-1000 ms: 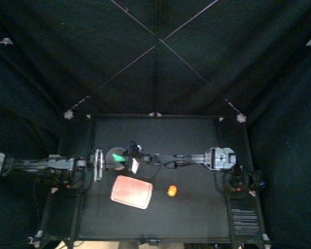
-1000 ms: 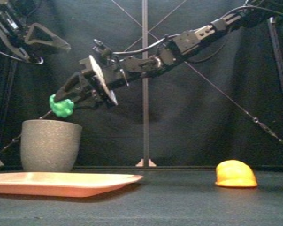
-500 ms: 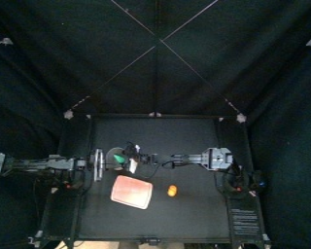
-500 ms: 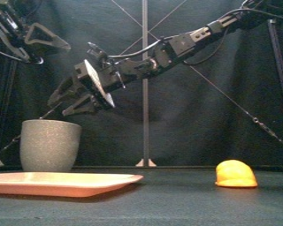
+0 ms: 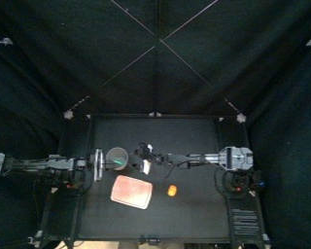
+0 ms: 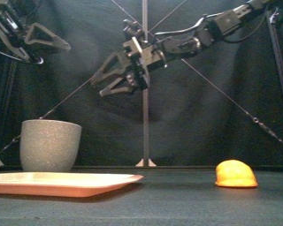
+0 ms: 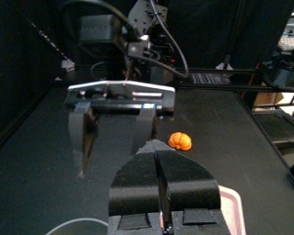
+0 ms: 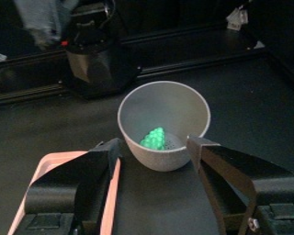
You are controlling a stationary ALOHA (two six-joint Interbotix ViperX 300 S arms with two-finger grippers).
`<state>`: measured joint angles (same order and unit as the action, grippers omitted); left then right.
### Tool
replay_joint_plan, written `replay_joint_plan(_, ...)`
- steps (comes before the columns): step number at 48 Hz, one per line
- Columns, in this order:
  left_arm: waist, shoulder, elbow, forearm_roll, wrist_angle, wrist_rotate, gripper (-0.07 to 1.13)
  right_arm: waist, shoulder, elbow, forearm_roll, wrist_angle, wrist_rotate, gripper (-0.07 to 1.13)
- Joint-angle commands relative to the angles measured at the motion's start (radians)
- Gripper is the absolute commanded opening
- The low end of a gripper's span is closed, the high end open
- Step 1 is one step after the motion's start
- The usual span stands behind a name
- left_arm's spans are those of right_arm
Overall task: Pick the green grapes then place it in the grey bowl
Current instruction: Drop green grapes in the grey bowl and return to neutral
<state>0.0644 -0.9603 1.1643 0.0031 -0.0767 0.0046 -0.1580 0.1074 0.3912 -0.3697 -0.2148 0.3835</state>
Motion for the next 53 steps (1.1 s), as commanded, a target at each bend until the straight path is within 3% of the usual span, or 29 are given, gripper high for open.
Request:
replay_joint_plan(1, 0.0, 0.002, -0.02, 0.003, -0.009, 0.002, 0.13, 0.002, -0.14, 0.098, -0.037, -0.035, 0.006, 0.94)
replay_joint_plan(24, 0.003, 0.002, -0.009, 0.003, -0.009, 0.002, 0.13, 0.023, -0.489, 0.48, -0.046, -0.307, 0.005, 0.94)
replay_joint_plan(53, 0.003, 0.002, -0.003, 0.005, -0.012, 0.002, 0.13, 0.015, -0.508, 0.546, 0.003, -0.334, 0.009, 0.94)
